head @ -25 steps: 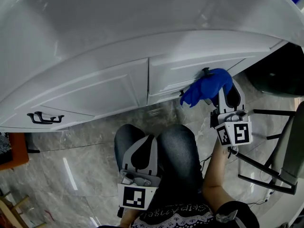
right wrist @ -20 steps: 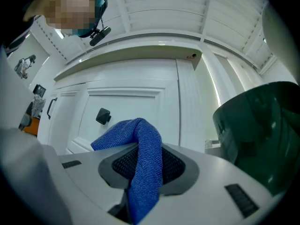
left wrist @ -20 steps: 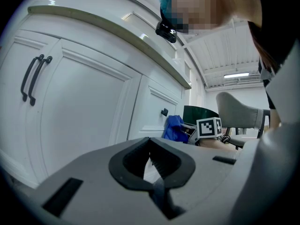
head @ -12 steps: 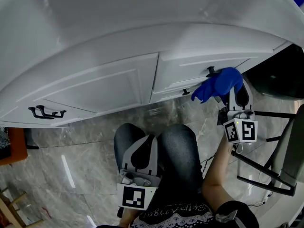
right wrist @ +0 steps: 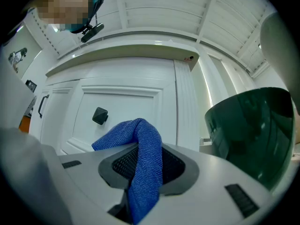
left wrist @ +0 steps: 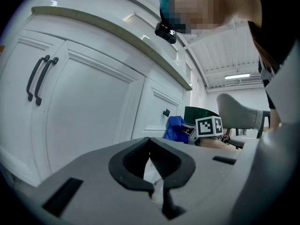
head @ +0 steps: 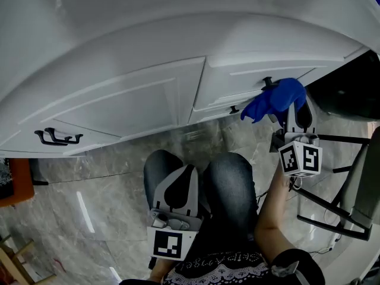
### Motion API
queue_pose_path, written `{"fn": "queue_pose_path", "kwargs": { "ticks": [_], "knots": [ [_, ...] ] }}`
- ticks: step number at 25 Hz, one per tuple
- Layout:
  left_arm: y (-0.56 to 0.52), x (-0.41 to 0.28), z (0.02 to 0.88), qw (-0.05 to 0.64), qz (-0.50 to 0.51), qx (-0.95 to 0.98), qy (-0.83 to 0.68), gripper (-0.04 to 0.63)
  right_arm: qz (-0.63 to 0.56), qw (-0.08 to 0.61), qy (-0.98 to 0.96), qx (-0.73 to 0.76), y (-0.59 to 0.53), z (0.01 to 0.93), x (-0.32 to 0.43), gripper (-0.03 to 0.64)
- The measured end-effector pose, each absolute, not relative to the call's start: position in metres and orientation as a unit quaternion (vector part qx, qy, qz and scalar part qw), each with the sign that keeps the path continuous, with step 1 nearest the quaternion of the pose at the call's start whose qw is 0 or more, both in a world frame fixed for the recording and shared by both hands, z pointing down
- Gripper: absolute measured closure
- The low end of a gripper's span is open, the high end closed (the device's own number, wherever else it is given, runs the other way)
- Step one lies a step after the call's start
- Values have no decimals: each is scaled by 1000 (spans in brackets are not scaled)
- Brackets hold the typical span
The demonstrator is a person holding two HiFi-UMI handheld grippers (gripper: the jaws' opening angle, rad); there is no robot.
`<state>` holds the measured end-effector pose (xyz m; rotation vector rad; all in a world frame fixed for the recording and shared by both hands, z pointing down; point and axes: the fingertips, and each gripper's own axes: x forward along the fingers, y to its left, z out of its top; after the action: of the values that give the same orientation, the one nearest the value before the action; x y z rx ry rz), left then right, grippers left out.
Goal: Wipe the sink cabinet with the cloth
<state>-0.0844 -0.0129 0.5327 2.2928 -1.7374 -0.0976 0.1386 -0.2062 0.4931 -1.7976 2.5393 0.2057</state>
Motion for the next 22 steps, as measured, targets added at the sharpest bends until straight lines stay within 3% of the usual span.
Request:
{"fn": "queue_pose_path", "kwargs": {
  "ticks": [7,12,22],
  "knots": [
    [-10,-88,540,135,-26,790,-598,591,99,24,860,-500,-166,493,91,503],
    [-14,-94,551,140,-21,779,-610,591,55,48,922,-380,-139,522,24,503],
    [-18,-107,545,122,-9,766,-631,591,54,25,975,-216,-111,533,-64,503]
  ]
}}
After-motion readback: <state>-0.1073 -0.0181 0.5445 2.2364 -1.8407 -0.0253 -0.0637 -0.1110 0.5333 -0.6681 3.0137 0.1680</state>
